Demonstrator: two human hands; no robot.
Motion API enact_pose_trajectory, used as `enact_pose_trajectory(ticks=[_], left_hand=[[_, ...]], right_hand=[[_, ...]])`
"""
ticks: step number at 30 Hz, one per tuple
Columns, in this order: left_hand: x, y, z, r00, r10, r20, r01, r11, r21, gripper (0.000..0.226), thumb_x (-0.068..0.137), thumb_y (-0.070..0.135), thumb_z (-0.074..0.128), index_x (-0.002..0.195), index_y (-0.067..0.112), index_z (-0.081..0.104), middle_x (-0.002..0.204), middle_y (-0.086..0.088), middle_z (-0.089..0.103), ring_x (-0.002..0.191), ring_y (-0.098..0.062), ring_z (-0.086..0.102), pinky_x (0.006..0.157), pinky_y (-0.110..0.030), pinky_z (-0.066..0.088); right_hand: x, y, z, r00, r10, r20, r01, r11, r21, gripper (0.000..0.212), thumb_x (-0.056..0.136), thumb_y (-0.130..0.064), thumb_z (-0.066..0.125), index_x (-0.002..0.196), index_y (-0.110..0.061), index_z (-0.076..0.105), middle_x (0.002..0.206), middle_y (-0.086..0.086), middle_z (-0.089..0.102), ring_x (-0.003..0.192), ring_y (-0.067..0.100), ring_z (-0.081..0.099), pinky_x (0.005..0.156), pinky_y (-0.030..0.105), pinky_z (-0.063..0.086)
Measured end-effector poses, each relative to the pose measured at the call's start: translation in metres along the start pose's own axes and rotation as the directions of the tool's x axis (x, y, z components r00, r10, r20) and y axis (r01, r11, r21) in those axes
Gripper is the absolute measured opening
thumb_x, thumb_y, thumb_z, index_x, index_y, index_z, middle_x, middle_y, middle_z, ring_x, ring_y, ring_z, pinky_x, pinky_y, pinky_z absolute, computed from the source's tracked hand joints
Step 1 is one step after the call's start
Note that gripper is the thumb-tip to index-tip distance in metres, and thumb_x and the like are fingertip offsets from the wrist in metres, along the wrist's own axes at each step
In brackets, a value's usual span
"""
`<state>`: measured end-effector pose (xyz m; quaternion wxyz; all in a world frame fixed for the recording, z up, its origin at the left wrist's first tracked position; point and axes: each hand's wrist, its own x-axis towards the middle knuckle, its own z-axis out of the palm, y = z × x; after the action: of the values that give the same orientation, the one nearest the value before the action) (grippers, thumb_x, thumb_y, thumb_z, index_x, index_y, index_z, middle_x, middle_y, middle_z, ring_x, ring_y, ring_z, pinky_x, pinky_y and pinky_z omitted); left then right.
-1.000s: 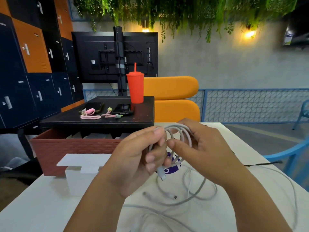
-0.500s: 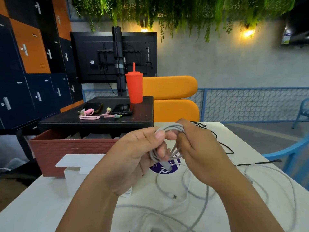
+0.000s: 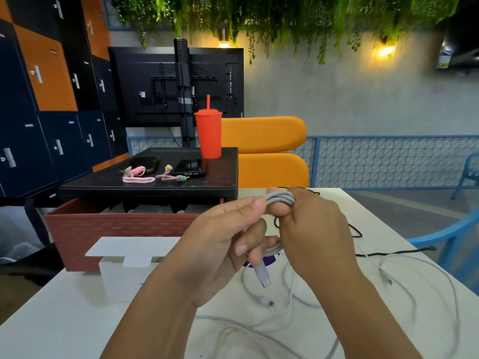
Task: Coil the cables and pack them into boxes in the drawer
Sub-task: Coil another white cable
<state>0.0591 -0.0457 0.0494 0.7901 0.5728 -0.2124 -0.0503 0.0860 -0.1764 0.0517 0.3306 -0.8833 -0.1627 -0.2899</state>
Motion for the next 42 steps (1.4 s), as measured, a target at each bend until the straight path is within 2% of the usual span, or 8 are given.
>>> enact_pose_trajectory(ticks=[6,11,15,19,28,32,37,42], left_hand=[[-0.001,0.0,0.004,0.996,0.089,-0.026,-0.091,0.992,-0.082,0.029,0.08,0.03,0.046,0.059,0.017,0.062,0.041,0.003,0.04,0.038,-0.01,0.039,0.066,-0.023,0.052],[0.001,0.005,0.001,0.974,0.201,-0.107,-0.225,0.925,-0.307,0.033,0.084,0.029,0.046,0.072,0.01,0.07,0.037,0.011,0.028,0.031,-0.002,0.028,0.049,-0.02,0.044],[-0.005,0.02,-0.016,0.917,0.298,-0.265,-0.382,0.85,-0.364,0.038,0.088,0.032,0.04,0.08,0.01,0.07,0.04,0.007,0.028,0.033,-0.002,0.028,0.049,-0.016,0.044],[-0.012,0.028,-0.037,0.888,0.378,-0.262,-0.457,0.789,-0.412,0.036,0.089,0.029,0.044,0.097,0.005,0.069,0.047,0.009,0.037,0.04,-0.003,0.038,0.059,-0.018,0.05],[-0.008,0.025,-0.042,0.869,0.414,-0.269,-0.493,0.766,-0.413,0.04,0.073,0.02,0.062,0.106,-0.001,0.067,0.058,0.007,0.048,0.05,-0.005,0.047,0.071,-0.02,0.051],[-0.006,0.024,-0.035,0.84,0.41,-0.356,-0.521,0.792,-0.316,0.036,0.081,0.019,0.047,0.11,0.001,0.059,0.059,0.009,0.048,0.052,-0.003,0.046,0.071,-0.019,0.051],[-0.002,0.018,-0.032,0.826,0.461,-0.324,-0.517,0.849,-0.108,0.024,0.086,0.014,0.039,0.106,0.008,0.05,0.064,0.007,0.055,0.06,-0.004,0.052,0.069,-0.016,0.048],[0.002,0.009,-0.028,0.813,0.498,-0.302,-0.344,0.829,0.442,0.029,0.084,0.02,0.045,0.082,0.038,0.068,0.066,0.009,0.06,0.069,-0.009,0.058,0.069,-0.021,0.048]], right_hand=[[0.003,0.002,-0.004,0.998,-0.061,-0.001,0.06,0.977,0.206,0.035,0.091,-0.044,0.041,0.074,-0.017,0.054,0.058,-0.002,0.049,0.062,0.02,0.048,0.059,0.036,0.039],[0.005,0.01,-0.018,0.996,-0.092,-0.007,0.084,0.877,0.473,0.042,0.071,-0.06,0.06,0.062,-0.021,0.049,0.045,-0.009,0.041,0.043,0.005,0.036,0.042,0.013,0.03],[0.014,0.033,-0.023,0.997,-0.027,-0.074,0.051,0.934,0.353,0.022,0.087,-0.028,0.059,0.07,-0.016,0.054,0.049,-0.01,0.045,0.049,0.0,0.042,0.047,0.01,0.033],[0.017,0.052,-0.027,0.998,0.001,-0.063,0.012,0.978,0.207,0.022,0.094,-0.027,0.049,0.077,-0.02,0.06,0.049,-0.006,0.044,0.053,-0.006,0.045,0.047,0.01,0.031],[0.01,0.046,-0.011,0.853,0.058,0.518,-0.048,0.998,-0.031,0.029,0.096,-0.038,0.042,0.093,-0.018,0.064,0.088,0.002,0.066,0.085,0.018,0.059,0.077,0.032,0.046],[0.002,0.028,-0.004,0.712,0.024,0.702,-0.006,1.0,-0.028,0.021,0.096,-0.033,0.046,0.089,-0.03,0.066,0.074,-0.006,0.057,0.071,0.009,0.05,0.065,0.025,0.038],[-0.008,0.007,-0.001,0.582,-0.041,0.812,0.082,0.997,-0.009,0.028,0.096,-0.031,0.047,0.118,-0.022,0.06,0.115,0.003,0.064,0.104,0.02,0.058,0.091,0.033,0.045],[-0.013,-0.008,-0.017,0.59,-0.108,0.8,0.095,0.993,0.064,0.026,0.095,-0.036,0.047,0.117,-0.035,0.06,0.114,-0.006,0.063,0.104,0.012,0.057,0.095,0.034,0.046]])
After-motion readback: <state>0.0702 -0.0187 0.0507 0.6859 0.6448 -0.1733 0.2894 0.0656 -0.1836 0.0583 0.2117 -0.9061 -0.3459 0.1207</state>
